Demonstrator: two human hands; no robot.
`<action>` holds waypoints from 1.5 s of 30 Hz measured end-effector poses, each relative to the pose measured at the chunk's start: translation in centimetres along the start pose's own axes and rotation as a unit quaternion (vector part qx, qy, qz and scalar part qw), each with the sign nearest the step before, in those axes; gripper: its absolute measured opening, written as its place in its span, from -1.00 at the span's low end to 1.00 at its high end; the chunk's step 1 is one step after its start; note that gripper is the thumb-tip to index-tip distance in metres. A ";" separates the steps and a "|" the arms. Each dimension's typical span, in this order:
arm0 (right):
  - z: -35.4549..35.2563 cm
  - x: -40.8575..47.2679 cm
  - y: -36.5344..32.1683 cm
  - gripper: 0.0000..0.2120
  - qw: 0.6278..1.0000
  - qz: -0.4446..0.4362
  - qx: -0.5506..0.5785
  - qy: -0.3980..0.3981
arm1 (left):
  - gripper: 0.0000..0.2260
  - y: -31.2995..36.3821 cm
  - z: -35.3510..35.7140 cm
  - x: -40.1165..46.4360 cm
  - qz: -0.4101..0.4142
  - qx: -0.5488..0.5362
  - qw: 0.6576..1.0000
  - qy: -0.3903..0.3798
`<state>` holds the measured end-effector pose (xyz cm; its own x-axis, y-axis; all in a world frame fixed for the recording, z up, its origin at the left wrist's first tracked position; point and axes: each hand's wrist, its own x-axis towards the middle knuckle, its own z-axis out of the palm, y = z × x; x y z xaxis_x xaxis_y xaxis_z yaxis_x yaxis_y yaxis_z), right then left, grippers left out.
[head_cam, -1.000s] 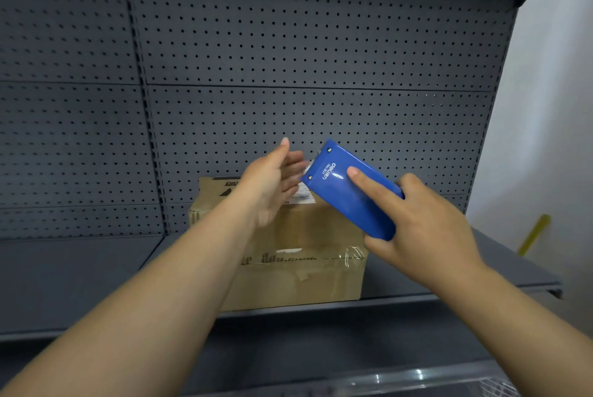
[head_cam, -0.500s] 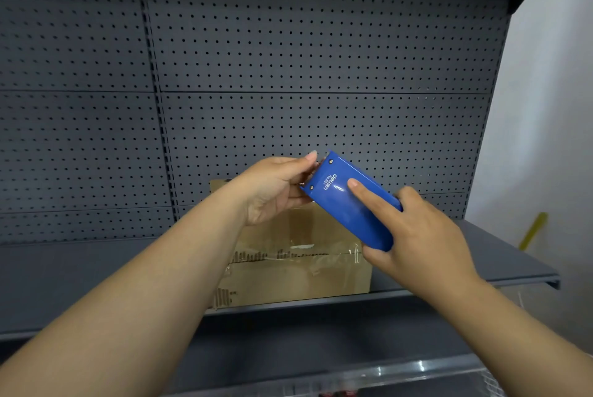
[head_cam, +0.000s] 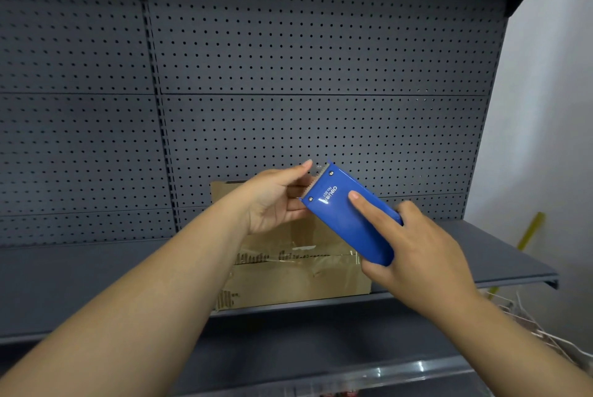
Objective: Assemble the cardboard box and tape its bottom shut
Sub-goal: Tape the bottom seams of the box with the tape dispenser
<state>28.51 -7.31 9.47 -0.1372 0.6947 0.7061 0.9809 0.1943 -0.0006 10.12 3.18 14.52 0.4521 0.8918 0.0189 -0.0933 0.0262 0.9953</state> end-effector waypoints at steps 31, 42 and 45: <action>1.4 -6.2 8.2 -0.85 0.764 0.309 0.561 -0.074 | -0.87 -2.4 10.5 7.6 0.108 0.351 0.926 0.086; 3.5 -7.6 12.2 -0.85 0.769 0.270 0.570 -0.103 | -0.89 -3.5 12.6 9.6 0.122 0.378 0.906 0.148; 3.9 -8.7 12.5 -0.82 0.748 0.271 0.594 -0.123 | -0.89 -3.0 12.0 9.5 0.117 0.377 0.904 0.165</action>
<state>41.38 -8.22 0.58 0.0713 0.9722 0.2229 0.1083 0.2146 -0.9707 25.30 6.15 12.83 0.1966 0.9228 0.3313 0.5358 -0.3841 0.7519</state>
